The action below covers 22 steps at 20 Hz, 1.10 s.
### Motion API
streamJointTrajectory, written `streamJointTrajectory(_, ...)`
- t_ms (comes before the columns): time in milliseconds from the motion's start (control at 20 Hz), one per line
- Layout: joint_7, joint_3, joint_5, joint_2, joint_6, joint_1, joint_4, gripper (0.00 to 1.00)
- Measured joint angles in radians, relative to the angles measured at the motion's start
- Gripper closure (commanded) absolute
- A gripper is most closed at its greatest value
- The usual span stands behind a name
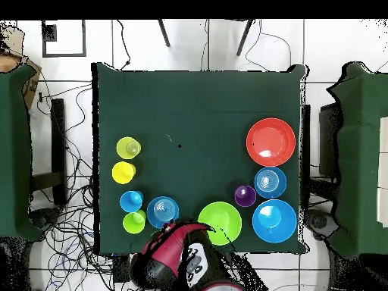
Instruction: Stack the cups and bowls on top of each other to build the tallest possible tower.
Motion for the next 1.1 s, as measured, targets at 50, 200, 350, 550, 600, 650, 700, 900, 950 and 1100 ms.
streamJointTrajectory(50, 0.0, 0.016, 0.0, -0.011, 0.012, -0.01, 0.003, 0.0)
streamJointTrajectory(200, 0.0, 0.045, 0.0, -0.029, 0.028, -0.024, 0.005, 0.0)
streamJointTrajectory(350, 0.0, 0.062, 0.0, -0.038, 0.03, -0.026, 0.005, 0.0)
streamJointTrajectory(550, 0.0, 0.082, 0.0, -0.044, 0.03, -0.026, 0.005, 0.0)
streamJointTrajectory(600, 0.0, 0.087, 0.0, -0.046, 0.03, -0.026, 0.005, 0.0)
streamJointTrajectory(650, 0.0, 0.09, 0.0, -0.048, 0.031, -0.027, 0.006, 0.0)
streamJointTrajectory(700, 0.0, 0.095, 0.0, -0.051, 0.033, -0.028, 0.006, 0.0)
streamJointTrajectory(900, 0.0, 0.12, 0.0, -0.071, 0.058, -0.044, 0.005, 0.0)
streamJointTrajectory(950, 0.0, 0.125, 0.0, -0.074, 0.063, -0.048, 0.006, 0.0)
streamJointTrajectory(1100, 0.0, 0.159, -0.001, -0.085, 0.097, -0.078, 0.005, 0.0)
